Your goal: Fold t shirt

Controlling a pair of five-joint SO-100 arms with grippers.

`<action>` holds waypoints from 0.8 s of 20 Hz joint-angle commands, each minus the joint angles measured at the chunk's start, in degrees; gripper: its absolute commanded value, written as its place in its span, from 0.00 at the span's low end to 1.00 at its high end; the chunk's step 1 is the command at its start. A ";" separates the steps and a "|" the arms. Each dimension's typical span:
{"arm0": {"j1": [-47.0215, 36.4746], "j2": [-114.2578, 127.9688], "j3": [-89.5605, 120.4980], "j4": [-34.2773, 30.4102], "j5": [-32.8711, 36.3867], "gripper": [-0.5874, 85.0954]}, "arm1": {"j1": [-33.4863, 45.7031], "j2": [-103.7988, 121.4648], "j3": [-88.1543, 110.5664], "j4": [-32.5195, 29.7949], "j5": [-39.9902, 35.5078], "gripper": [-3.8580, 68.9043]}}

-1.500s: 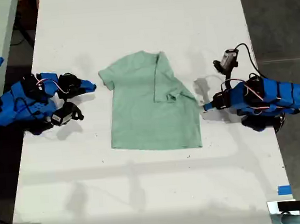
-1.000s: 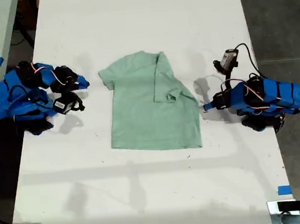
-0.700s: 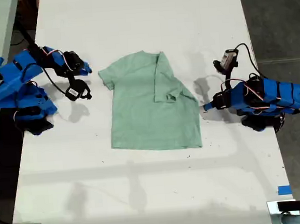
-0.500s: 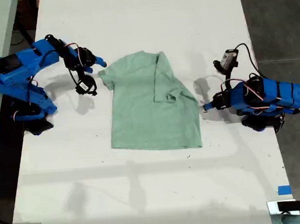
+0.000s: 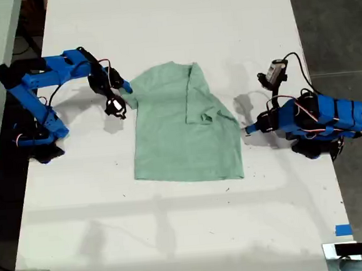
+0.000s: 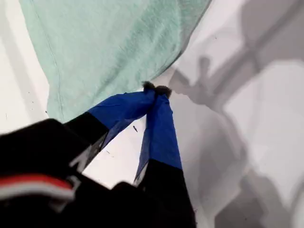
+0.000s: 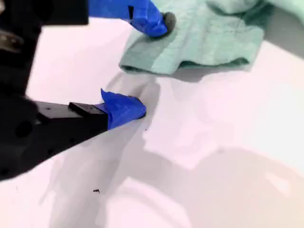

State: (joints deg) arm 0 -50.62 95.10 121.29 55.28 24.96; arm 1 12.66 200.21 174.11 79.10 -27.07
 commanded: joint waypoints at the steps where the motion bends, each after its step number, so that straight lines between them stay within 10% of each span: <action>1: 1.05 -4.83 -4.92 0.70 -0.53 0.19 | 0.00 0.62 2.99 -0.53 -0.97 0.03; 4: 1.76 -7.21 -7.73 2.99 -1.93 0.00 | -0.09 0.62 2.99 -0.53 -0.97 0.03; 16: 18.98 -8.00 -51.24 20.65 -4.13 0.00 | -0.09 0.62 2.99 -0.62 -1.05 0.03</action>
State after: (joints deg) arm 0 -35.07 86.48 80.33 75.23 20.21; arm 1 12.66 200.21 174.11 79.10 -27.07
